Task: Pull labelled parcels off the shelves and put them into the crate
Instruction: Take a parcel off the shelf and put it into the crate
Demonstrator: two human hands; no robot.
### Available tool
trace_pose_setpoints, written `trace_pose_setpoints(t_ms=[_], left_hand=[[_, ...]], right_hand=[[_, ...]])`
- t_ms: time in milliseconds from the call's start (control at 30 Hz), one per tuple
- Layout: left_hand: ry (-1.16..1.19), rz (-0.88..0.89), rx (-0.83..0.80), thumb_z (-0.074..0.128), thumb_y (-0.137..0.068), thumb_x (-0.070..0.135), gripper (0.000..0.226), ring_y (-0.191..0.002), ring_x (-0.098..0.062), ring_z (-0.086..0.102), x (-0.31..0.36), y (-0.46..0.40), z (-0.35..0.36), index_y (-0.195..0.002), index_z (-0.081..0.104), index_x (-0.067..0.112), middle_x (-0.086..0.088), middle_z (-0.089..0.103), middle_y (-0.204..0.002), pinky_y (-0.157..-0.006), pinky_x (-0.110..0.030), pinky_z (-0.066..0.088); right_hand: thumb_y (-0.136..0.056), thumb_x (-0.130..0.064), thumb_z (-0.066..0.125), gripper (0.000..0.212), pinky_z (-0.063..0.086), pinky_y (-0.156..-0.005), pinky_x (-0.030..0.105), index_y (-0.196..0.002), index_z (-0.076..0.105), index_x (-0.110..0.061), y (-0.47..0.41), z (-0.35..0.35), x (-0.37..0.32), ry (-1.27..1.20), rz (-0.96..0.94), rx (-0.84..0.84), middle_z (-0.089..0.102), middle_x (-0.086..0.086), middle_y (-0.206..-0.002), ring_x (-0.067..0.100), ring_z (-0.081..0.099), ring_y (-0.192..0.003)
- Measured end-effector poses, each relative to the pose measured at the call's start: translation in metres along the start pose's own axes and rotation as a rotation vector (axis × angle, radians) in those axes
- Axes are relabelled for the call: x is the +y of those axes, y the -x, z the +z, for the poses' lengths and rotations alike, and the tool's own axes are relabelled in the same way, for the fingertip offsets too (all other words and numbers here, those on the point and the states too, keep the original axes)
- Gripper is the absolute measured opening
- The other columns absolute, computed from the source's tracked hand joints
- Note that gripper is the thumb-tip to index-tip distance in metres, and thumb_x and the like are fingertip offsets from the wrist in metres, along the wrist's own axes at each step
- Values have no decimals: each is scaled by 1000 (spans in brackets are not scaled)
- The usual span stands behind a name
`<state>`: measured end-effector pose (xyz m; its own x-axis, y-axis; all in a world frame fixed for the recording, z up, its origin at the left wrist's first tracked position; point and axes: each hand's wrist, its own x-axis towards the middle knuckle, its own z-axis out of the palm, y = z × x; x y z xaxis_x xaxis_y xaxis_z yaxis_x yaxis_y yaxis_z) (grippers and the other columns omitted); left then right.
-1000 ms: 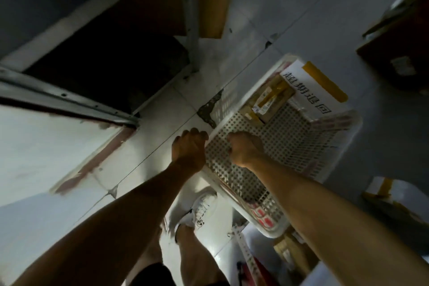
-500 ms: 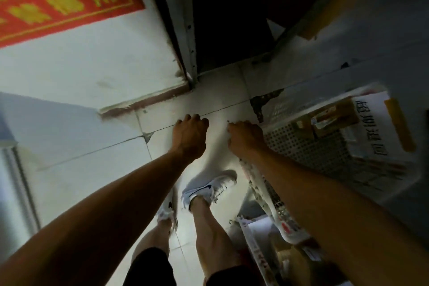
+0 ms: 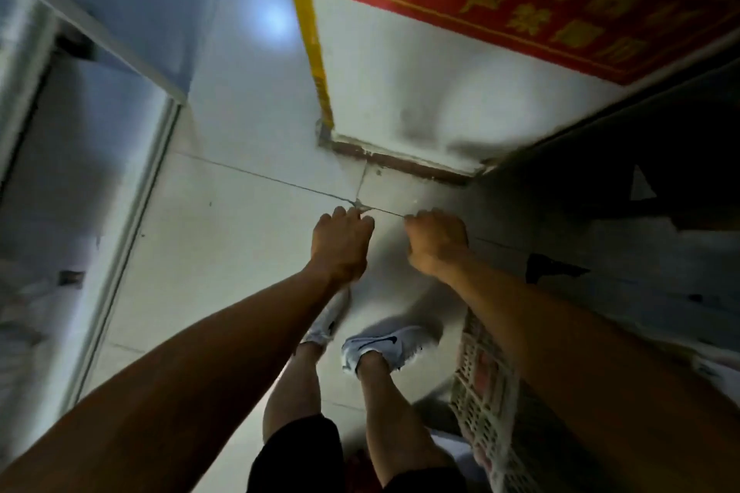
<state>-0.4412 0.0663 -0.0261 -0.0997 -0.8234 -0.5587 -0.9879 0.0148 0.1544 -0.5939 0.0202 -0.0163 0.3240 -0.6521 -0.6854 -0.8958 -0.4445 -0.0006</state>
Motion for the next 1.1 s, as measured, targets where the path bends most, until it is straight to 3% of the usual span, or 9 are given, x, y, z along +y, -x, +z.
trace_pose_setpoints(t_ms=[400,533,733,833,967,1033,1100], left_hand=[[225,-490,66,61,-88,14,47,-120,-25,51,-177,93,27,-134,55,18,-5,57,-129,-98,-35,44],[325,-602,101,59,-86,12,46,-119,-26,50,-211,129,39,-132,55,18,-5,56,-128,-97,-34,42],[551,-858,226,56,-88,13,45,-121,-25,49,-261,183,62,-133,55,18,-5,56,-131,-100,-34,41],[728,-1007,348,55,-90,11,51,-125,-24,48,-286,202,72,-141,51,20,-3,54,-138,-105,-35,40],[1025,-1141,651,61,-92,15,68,-135,-22,44,-323,218,81,-153,32,21,-2,43,-152,-108,-35,44],[1190,-1151,836,65,-91,16,80,-140,-23,41,-344,223,80,-158,21,22,-1,34,-158,-111,-39,44],[1272,-1168,983,65,-92,12,82,-142,-25,39,-367,228,74,-159,18,22,-3,30,-160,-112,-43,44]], right_hand=[[-95,-22,52,33,42,-93,36,-128,54,-20,-73,-48,-204,331,-394,40,60,3,-125,24,52,-120],[-90,-15,54,36,44,-90,34,-126,58,-19,-77,-53,-255,441,-505,41,63,3,-120,24,56,-114],[-95,-23,55,37,48,-96,34,-132,58,-22,-83,-61,-361,554,-676,35,63,2,-128,25,56,-119],[-96,-24,55,37,49,-95,33,-133,59,-24,-88,-61,-414,449,-735,62,63,0,-130,23,57,-119],[-97,-27,60,39,52,-92,33,-135,55,-27,-99,-63,-472,125,-768,83,63,-2,-130,21,60,-117],[-95,-27,64,50,51,-92,32,-141,47,-30,-103,-66,-499,-154,-764,104,59,-3,-131,19,59,-118],[-90,-28,72,74,50,-98,36,-152,31,-29,-105,-72,-527,-404,-775,164,51,-1,-139,18,53,-124]])
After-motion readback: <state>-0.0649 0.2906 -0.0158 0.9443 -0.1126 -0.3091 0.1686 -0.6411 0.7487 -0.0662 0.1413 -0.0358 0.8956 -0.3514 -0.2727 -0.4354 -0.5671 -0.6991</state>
